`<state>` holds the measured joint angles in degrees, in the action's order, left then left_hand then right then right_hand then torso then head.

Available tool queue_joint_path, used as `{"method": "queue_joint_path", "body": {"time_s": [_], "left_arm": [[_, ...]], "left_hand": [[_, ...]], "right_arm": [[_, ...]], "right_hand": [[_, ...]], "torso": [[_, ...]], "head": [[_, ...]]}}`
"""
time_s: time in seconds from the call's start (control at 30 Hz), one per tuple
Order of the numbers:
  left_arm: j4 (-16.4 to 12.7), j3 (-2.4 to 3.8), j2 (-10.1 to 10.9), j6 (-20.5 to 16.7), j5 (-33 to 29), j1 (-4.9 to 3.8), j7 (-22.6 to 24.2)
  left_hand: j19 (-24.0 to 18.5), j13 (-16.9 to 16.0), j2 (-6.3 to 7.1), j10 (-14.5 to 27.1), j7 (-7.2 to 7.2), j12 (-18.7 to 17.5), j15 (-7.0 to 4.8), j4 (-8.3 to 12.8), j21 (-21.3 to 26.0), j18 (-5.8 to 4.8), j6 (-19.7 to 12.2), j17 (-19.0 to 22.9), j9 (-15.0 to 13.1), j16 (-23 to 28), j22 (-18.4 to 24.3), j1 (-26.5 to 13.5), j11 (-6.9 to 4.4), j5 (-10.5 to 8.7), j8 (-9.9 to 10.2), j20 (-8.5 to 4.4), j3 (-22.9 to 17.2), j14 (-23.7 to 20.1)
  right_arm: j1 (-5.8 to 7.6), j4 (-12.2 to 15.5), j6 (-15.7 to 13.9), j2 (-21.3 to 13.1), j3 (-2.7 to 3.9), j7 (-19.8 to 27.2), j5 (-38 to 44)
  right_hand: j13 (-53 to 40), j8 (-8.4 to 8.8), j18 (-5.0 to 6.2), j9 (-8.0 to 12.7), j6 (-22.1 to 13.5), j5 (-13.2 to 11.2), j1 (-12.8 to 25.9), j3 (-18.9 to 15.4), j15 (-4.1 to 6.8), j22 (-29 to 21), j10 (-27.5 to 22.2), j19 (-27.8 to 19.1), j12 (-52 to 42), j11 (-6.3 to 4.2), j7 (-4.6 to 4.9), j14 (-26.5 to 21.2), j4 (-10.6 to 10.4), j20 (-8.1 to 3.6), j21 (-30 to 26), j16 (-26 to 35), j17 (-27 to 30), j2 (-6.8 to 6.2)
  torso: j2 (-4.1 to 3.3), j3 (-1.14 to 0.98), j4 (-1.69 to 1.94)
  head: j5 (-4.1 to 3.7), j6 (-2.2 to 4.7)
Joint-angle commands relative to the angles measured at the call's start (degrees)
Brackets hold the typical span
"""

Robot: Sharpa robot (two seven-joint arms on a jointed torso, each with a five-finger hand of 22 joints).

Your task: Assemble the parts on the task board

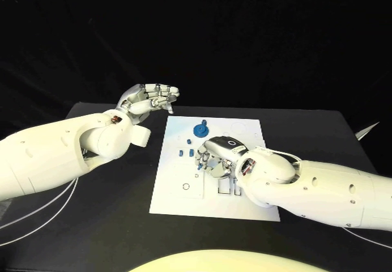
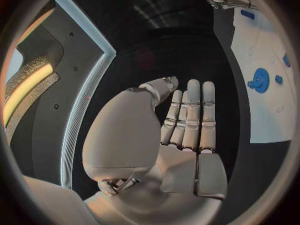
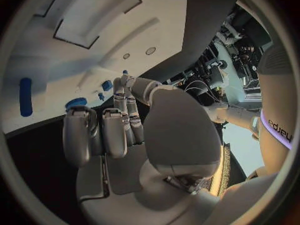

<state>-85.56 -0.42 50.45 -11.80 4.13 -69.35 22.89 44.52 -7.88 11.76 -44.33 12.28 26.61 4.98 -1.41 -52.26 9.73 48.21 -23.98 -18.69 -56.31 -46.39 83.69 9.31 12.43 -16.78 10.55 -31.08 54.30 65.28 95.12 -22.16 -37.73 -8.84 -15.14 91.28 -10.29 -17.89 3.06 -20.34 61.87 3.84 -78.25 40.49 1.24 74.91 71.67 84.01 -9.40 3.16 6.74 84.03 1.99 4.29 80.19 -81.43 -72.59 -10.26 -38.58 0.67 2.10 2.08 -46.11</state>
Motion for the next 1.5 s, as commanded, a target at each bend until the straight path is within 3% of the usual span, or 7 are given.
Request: {"method": "queue_joint_path", "body": {"time_s": [0.03,0.27,0.77,1.1,1.5], "left_arm": [[-0.03,0.05,-0.21,0.20,-0.57,-0.05,0.59],[0.13,0.05,-0.31,0.18,-0.58,-0.06,0.67],[0.31,0.05,-0.36,0.29,-0.60,-0.06,0.60],[0.35,0.05,-0.37,0.45,-0.60,-0.06,0.37],[0.35,0.05,-0.42,0.16,-0.60,-0.06,0.60]], "left_hand": [[-0.40,0.08,-0.10,0.21,0.41,0.27,0.06,-0.24,0.31,0.67,-0.44,0.09,0.08,-0.03,-0.09,-0.29,0.20,0.18,-0.14,-0.16,0.06,-0.40],[-0.45,0.09,-0.12,0.20,0.40,0.30,0.07,-0.24,0.34,0.67,-0.42,0.11,0.08,0.00,-0.08,-0.29,0.21,0.18,-0.18,-0.15,0.04,-0.47],[-0.69,0.14,-0.20,0.16,0.20,0.50,0.08,-0.18,0.47,0.68,0.09,0.19,0.01,0.06,-0.08,-0.33,0.14,0.16,-0.68,-0.08,-0.04,-0.77],[-0.77,0.20,-0.07,0.32,0.25,0.50,0.10,-0.18,0.54,0.69,-0.08,0.22,0.07,0.05,-0.07,-0.46,0.16,0.13,-0.68,-0.05,0.04,-0.86],[-0.86,0.23,-0.13,0.38,0.26,0.54,0.11,-0.10,0.59,0.69,-0.14,0.25,0.10,0.08,-0.08,-0.37,0.17,0.19,-0.73,-0.04,-0.06,-0.98]], "right_arm": [[-0.29,-0.16,1.54,0.43,-0.06,-0.19,1.20],[-1.12,-0.62,1.68,1.44,-0.22,-0.95,1.62],[-1.51,-1.00,2.34,1.92,-0.31,-1.88,2.25],[-1.52,-1.27,3.21,2.04,-0.35,-2.99,2.51],[-1.52,-1.57,2.78,2.35,-0.39,-3.07,2.60]], "right_hand": [[-0.05,-0.20,-0.89,-0.04,0.31,-0.28,0.36,-0.04,0.53,10.41,0.98,2.60,0.21,-0.52,0.01,2.59,0.29,-0.25,-0.38,0.23,0.05,0.16],[-0.06,-0.18,-0.88,-0.06,0.28,-0.30,0.39,-0.01,0.53,10.39,0.97,2.58,0.26,-0.51,0.04,2.56,0.34,-0.25,-0.44,0.28,0.16,0.20],[-0.06,-0.14,-0.87,-0.08,0.23,-0.30,0.42,0.05,0.51,10.36,0.97,2.56,0.32,-0.48,0.07,2.57,0.43,-0.24,-0.51,0.26,0.10,0.25],[-0.07,-0.13,-0.88,-0.09,0.21,-0.29,0.44,0.08,0.51,10.38,0.97,2.57,0.36,-0.47,0.09,2.56,0.50,-0.24,-0.47,0.29,0.16,0.27],[-0.08,-0.11,-0.86,-0.11,0.18,-0.23,0.45,0.11,0.50,10.36,0.98,2.55,0.41,-0.46,0.10,2.56,0.60,-0.24,-0.53,0.31,0.20,0.27]], "torso": [[-0.04,-0.05,0.00],[-0.04,-0.07,0.04],[0.01,0.02,0.05],[0.02,0.05,-0.05],[-0.04,-0.06,-0.01]], "head": [[0.37,-0.32],[1.01,-0.83],[1.07,-1.55],[1.21,-1.41],[1.04,-1.28]]}}
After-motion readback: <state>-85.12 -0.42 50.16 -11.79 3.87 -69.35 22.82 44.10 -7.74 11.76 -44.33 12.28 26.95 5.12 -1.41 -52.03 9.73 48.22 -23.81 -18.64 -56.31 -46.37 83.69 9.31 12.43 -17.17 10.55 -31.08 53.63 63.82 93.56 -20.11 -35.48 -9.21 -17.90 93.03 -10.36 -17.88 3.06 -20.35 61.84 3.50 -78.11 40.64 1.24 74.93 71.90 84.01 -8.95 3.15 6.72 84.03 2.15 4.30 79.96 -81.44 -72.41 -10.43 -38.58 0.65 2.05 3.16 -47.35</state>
